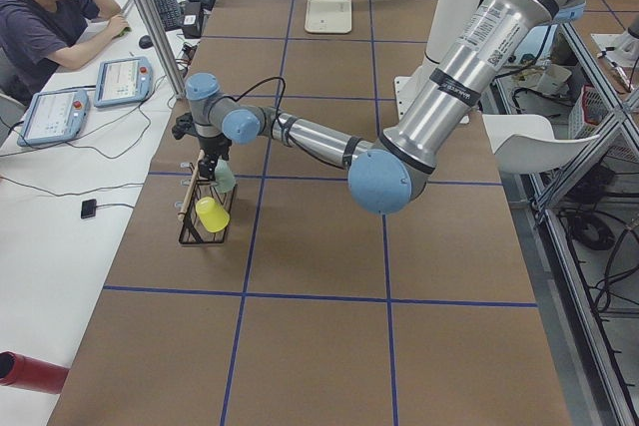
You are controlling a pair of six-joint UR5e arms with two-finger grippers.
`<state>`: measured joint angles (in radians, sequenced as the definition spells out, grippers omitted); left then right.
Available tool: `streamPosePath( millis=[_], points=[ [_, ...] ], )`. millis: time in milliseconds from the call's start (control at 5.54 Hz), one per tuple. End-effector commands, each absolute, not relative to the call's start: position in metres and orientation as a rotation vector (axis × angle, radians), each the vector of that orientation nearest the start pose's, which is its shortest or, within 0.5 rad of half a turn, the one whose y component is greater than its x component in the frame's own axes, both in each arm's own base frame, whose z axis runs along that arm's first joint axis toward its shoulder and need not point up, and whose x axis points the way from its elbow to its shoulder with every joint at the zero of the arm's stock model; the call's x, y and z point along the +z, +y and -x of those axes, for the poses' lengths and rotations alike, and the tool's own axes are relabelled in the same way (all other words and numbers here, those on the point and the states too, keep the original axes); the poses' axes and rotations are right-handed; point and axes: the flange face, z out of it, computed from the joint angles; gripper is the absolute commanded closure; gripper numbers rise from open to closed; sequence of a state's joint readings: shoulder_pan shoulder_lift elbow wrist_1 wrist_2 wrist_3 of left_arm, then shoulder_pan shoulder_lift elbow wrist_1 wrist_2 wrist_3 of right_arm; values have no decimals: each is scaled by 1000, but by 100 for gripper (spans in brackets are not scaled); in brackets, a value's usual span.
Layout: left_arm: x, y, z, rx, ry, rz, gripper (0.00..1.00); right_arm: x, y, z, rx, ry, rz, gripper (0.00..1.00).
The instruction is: Left arm grabs green cup and hands to right arm on tray
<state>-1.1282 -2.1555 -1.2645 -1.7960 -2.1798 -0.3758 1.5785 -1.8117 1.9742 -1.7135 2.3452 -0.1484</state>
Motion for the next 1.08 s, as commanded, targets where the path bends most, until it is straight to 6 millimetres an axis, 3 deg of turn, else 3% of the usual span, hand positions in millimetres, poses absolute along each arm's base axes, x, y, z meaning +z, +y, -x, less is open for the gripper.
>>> streamPosePath(
  millis=[0,903],
  points=[
    [433,-699,-248,217,742,-210,18,581,-386,-66,-140,-775,-79,0],
    [434,-701,-245,210,712,-225,17,580,-386,-66,-142,-781,-80,0]
  ],
)
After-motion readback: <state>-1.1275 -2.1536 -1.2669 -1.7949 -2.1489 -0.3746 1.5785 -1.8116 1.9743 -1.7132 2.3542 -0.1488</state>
